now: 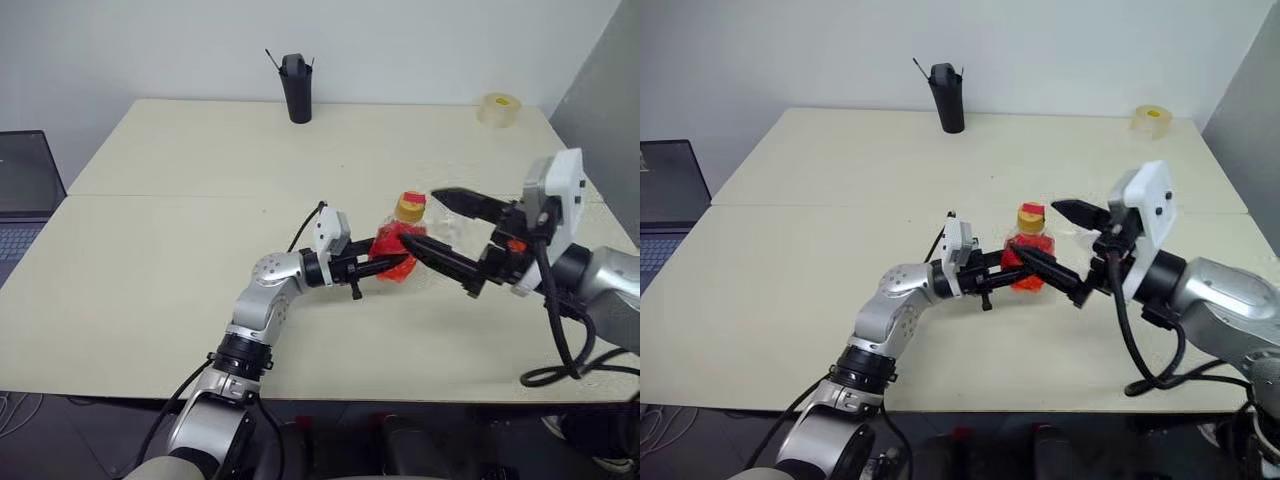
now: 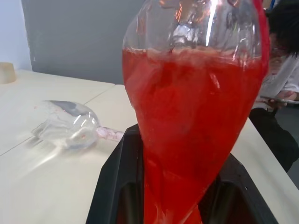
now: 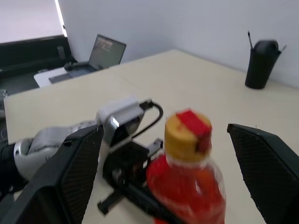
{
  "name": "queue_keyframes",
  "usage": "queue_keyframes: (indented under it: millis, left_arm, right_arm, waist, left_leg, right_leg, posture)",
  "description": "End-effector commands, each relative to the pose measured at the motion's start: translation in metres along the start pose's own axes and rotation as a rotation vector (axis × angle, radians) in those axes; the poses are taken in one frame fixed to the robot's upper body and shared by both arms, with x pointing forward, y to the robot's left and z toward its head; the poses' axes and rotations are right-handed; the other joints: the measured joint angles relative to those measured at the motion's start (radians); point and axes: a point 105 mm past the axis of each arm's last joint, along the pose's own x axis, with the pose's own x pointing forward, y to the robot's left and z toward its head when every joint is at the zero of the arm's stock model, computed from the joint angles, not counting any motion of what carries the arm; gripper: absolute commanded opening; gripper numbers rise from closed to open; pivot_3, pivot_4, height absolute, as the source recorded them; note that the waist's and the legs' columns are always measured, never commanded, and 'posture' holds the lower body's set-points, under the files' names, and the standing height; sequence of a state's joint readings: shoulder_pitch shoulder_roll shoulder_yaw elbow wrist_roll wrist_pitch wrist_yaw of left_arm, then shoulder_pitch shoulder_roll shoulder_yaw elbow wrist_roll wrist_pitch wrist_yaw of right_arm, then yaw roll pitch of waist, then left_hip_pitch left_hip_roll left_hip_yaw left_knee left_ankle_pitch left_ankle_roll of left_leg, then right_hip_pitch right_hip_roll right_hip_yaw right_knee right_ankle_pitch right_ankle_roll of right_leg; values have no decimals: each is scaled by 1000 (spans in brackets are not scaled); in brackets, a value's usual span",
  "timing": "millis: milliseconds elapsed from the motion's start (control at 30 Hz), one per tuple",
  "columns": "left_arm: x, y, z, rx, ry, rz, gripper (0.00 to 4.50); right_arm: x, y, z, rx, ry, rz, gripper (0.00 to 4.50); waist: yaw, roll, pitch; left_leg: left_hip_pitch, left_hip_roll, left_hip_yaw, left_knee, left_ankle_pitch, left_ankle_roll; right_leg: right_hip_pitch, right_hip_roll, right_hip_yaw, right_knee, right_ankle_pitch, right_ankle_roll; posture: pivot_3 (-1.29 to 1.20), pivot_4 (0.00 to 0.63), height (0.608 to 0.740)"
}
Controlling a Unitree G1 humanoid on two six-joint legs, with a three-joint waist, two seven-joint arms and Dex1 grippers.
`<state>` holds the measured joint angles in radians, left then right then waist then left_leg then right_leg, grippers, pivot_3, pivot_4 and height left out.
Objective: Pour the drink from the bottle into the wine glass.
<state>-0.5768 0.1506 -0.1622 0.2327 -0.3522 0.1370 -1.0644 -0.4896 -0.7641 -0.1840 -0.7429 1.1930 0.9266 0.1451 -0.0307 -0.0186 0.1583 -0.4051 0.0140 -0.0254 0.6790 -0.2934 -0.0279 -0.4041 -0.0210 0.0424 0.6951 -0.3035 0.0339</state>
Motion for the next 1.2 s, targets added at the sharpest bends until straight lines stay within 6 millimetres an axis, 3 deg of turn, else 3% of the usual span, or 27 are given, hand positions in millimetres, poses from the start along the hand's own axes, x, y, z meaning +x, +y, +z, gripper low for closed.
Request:
queue_keyframes:
  millis: [33, 433, 633, 833, 1200]
  left_arm:
    - [4, -3, 18, 57, -55, -26, 997]
    - [7, -8, 18, 53, -60, -35, 997]
    - [7, -10, 18, 51, -62, -44, 997]
    - [7, -11, 18, 49, -63, -44, 989]
    - [6, -8, 17, 47, -51, -40, 986]
  right_arm:
    - [6, -11, 8, -22, -39, -67, 4500]
    - [31, -16, 3, -14, -52, -87, 4500]
    - [34, -31, 4, -33, -49, -142, 4500]
    - [20, -38, -3, -39, -18, -172, 4500]
    - [-36, -33, -11, -3, 46, -171, 4500]
  waist:
    - [4, 0, 0]
    - [1, 0, 0]
    - [2, 0, 0]
    - [2, 0, 0]
    - [4, 0, 0]
  left_leg:
    - [0, 0, 0, 0, 0, 0]
    - [-2, 0, -1, 0, 0, 0]
    - [-2, 0, -1, 0, 0, 0]
    - [-2, 0, -1, 0, 0, 0]
    - [-3, 0, -1, 0, 0, 0]
  right_leg:
    - [0, 0, 0, 0, 0, 0]
    - [-1, -1, -1, -1, 0, 0]
    - [-1, -1, -1, -1, 0, 0]
    - [-1, -1, -1, -1, 0, 0]
    - [-1, -1, -1, -1, 0, 0]
  posture:
    - [0, 150, 740]
    - [0, 150, 740]
    - [0, 150, 740]
    - [0, 150, 740]
    - [0, 150, 740]
